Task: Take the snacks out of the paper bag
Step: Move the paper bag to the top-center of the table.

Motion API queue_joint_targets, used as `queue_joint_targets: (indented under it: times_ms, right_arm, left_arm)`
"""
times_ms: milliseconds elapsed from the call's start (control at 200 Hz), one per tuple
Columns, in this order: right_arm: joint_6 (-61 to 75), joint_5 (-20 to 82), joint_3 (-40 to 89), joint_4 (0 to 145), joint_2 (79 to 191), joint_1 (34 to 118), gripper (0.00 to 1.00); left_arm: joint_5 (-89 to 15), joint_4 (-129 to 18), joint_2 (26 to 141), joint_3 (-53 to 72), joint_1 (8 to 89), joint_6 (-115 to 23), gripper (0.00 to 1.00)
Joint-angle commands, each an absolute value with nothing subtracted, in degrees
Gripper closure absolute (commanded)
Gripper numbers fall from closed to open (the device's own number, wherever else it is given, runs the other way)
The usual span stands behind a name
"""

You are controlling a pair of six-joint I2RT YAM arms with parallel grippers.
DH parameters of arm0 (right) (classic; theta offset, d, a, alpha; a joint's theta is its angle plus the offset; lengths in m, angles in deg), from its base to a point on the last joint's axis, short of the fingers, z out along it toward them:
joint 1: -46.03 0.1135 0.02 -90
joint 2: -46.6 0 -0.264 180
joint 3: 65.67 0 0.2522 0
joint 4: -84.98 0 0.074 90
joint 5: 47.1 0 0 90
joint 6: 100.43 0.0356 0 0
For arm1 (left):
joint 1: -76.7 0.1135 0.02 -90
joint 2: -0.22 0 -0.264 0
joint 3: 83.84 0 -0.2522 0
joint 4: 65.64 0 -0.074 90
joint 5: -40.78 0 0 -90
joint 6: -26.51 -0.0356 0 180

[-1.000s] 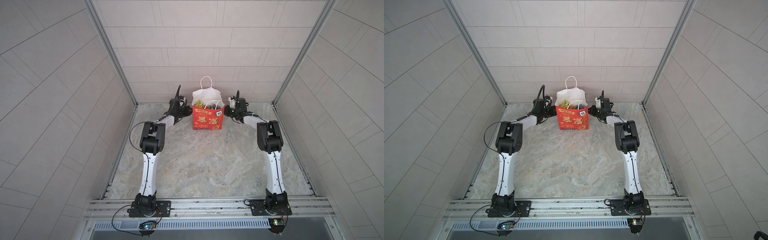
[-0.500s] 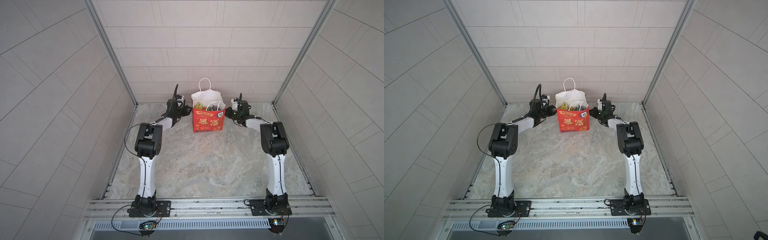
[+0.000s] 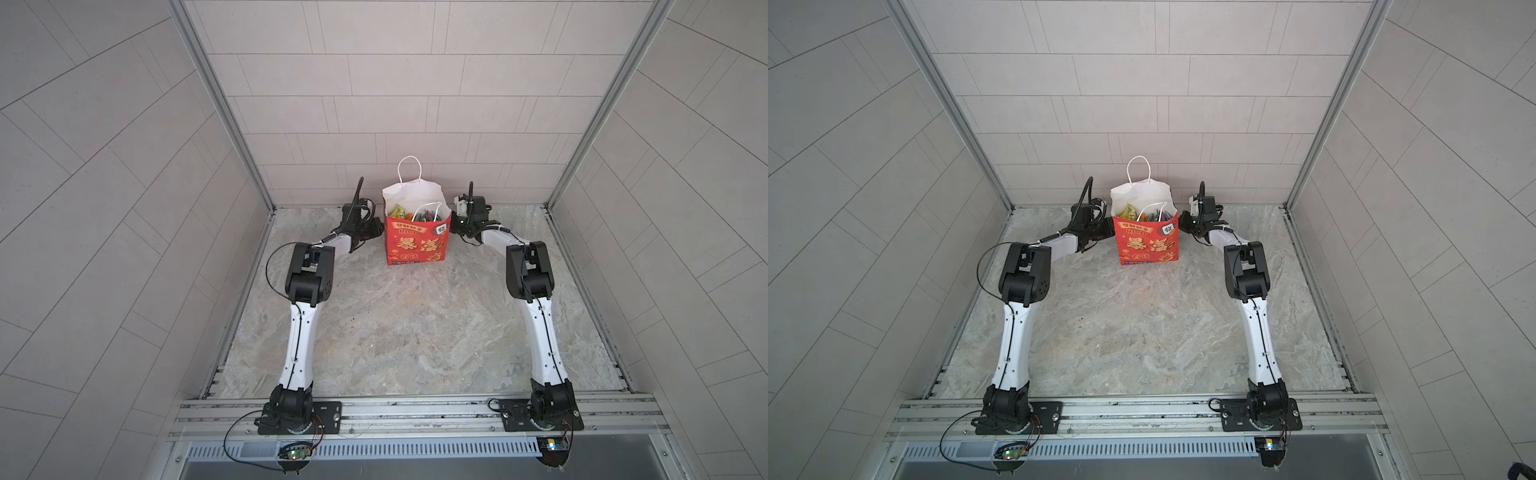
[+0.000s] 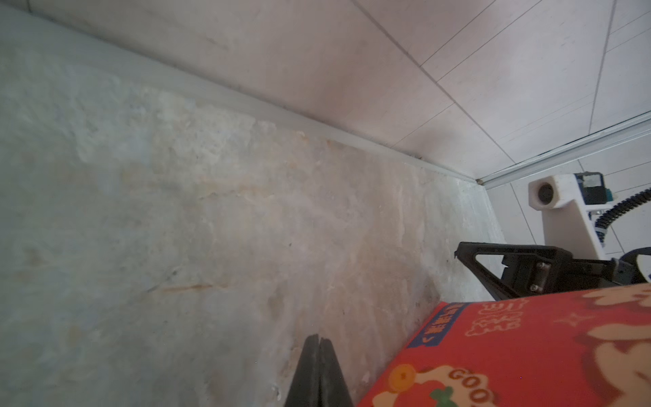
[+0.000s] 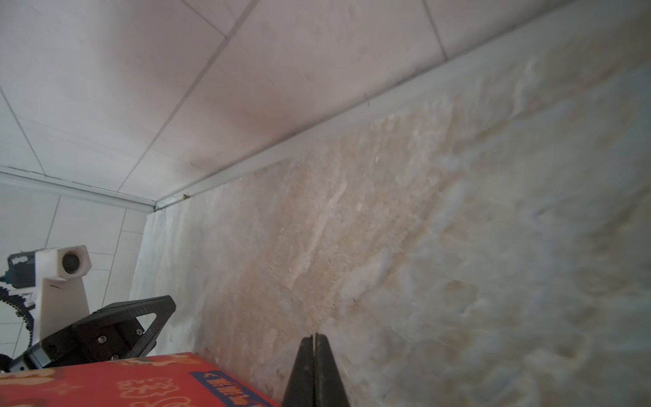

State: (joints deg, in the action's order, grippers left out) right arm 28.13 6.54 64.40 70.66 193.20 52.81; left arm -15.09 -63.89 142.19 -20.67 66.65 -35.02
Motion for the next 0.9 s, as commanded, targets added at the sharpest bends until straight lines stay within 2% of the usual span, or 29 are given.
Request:
queue_joint_targets:
  times_ms: [0, 275, 605, 896]
  right_arm:
    - [26.9, 3.5, 67.5, 68.5, 194.0, 53.8, 0.97]
    - [27.6, -0.8, 64.4, 74.0, 193.0, 54.5, 0.97]
    - [31.7, -0.9, 45.1, 90.6, 182.8, 54.6, 0.97]
    - [33.4, 1.0, 27.4, 99.3, 174.2, 54.9, 0.97]
  left_arm:
    - [-14.9, -63.9, 142.1, -23.3, 66.1, -35.2, 1.00]
    - [-13.4, -64.7, 142.4, -22.7, 66.0, -35.4, 1.00]
    - [-11.3, -69.5, 137.4, -15.0, 65.8, -36.2, 1.00]
    - [-13.0, -77.1, 130.3, -0.1, 64.6, -35.7, 1.00]
